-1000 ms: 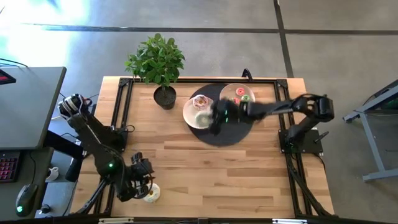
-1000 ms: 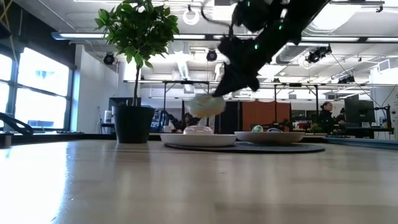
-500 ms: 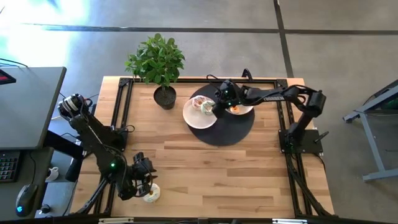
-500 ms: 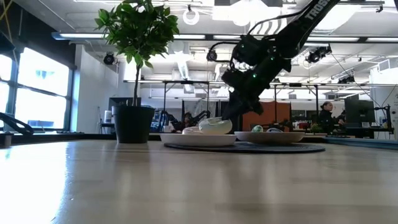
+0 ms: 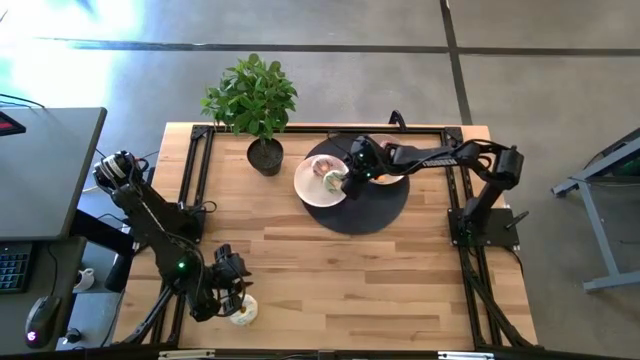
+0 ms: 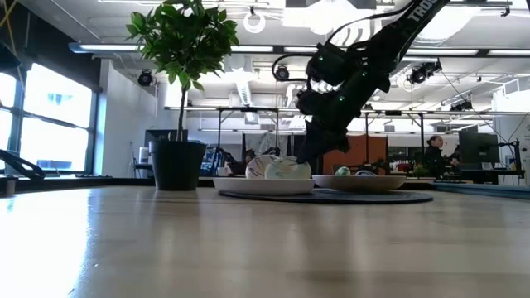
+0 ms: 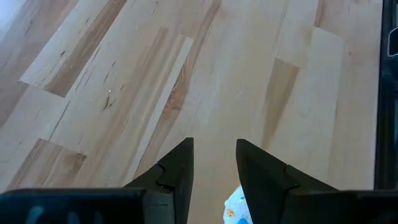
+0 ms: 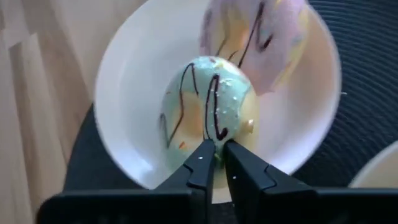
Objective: Pick & Place donuts
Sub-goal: Put the large green donut on the white plate, then put the large white donut on the white plate
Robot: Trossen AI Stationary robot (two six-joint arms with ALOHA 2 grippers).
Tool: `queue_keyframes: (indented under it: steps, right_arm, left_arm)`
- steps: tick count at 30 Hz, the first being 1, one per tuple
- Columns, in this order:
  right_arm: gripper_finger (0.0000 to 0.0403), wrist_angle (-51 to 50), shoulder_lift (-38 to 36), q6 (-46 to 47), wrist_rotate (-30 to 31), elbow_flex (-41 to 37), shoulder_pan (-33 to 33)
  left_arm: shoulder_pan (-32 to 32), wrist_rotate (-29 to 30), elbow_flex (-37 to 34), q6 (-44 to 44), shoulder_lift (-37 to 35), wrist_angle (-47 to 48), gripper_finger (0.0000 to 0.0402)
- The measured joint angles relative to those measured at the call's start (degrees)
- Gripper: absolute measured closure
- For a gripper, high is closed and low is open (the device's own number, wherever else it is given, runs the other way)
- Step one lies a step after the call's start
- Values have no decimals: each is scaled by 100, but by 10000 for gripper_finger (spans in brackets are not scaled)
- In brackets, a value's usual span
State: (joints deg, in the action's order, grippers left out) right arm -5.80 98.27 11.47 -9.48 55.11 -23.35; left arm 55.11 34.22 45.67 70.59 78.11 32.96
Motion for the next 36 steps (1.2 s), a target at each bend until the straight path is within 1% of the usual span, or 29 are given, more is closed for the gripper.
queue_keyframes:
  steps: [8,11,13,17,21,26,31,36]
  right_arm:
    - [314,32,-17,6,112,0,127]
    - [298,-32,-77,13,130,0,124]
    - [291,-168,-212,5,273,0,118]
    - [289,-692,-630,3,639,0,118]
    - [289,-1162,-1116,67,657,0,151]
    - [289,-1272,-1563,432,659,0,411]
    - [289,-1278,-1707,457,654,0,854]
    - [289,-1281,-1707,363,660,0,1255]
  left_arm:
    - [0,-2,-2,-287,0,17,282]
    - [0,-5,-2,-306,0,16,282]
    - [0,-23,-2,-290,0,12,282]
    - [-2,-171,-4,-245,0,-40,282]
    - [-2,-398,-4,-110,0,-39,282]
    - [-2,-486,-4,20,0,-115,282]
    - [-2,-1086,-4,79,60,-134,282]
    - [2,-1504,-4,221,498,-168,282]
